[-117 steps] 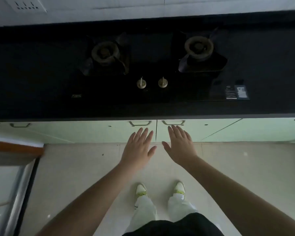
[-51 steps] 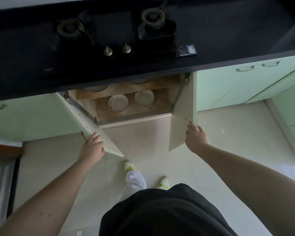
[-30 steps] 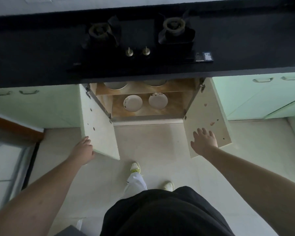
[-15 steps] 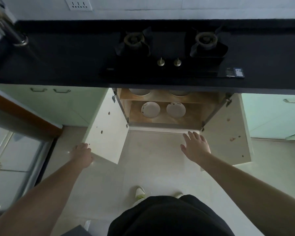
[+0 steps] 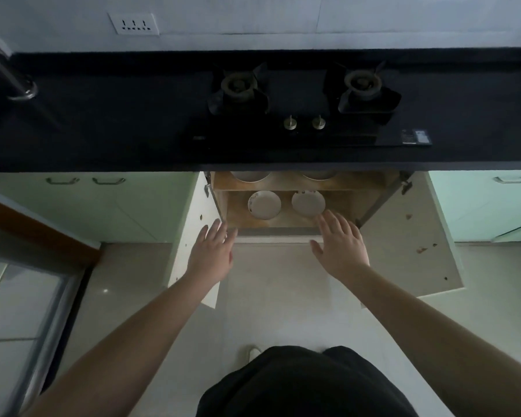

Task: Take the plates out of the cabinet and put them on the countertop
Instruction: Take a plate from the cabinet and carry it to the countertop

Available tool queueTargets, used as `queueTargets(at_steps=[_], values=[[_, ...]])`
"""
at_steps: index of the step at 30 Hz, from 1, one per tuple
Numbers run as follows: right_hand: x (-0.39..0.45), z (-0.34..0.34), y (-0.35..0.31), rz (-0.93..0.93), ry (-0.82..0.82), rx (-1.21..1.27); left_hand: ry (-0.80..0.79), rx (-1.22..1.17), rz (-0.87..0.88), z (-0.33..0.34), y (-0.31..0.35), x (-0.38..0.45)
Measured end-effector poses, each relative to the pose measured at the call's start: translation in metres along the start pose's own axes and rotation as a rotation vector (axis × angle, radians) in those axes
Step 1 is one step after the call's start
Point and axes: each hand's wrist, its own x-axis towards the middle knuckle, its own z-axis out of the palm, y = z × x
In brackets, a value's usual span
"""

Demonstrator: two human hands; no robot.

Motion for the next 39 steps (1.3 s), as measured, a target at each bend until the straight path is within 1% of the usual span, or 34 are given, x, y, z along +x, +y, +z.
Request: queueTargets(at_steps=[4,10,15,22,27,31,34,36,39], values=[[-0.005,-0.005,0.007,0.027,0.033,-0.027,0.063,0.022,0.069,-0.009,0.014,0.025],[0.001,-0.005,0.031,0.066,0.042,-0.002,0.038,-0.009,0.1,-0.014,0.037,0.058],[0.024,0.003,0.053,0.066,0.039,0.05,0.023,-0.046,0.059,-0.02,0.061,0.085],[0.086,0.027,0.089,0.036,-0.027,0.156,0.004,-0.155,-0.034,-0.026,0.112,0.135],[0.142,0.062,0.119,0.041,-0.012,0.186,-0.02,-0.184,-0.061,0.007,0.124,0.183],[0.177,0.11,0.129,0.068,0.007,0.225,-0.014,-0.216,-0.025,0.051,0.122,0.229],[0.202,0.151,0.132,0.08,0.038,0.255,-0.004,-0.261,-0.033,0.087,0.115,0.267],[0.221,0.175,0.135,0.107,0.073,0.295,0.031,-0.265,-0.044,0.109,0.11,0.292],[0.247,0.207,0.142,0.141,0.174,0.364,0.141,-0.253,-0.045,0.138,0.107,0.33]])
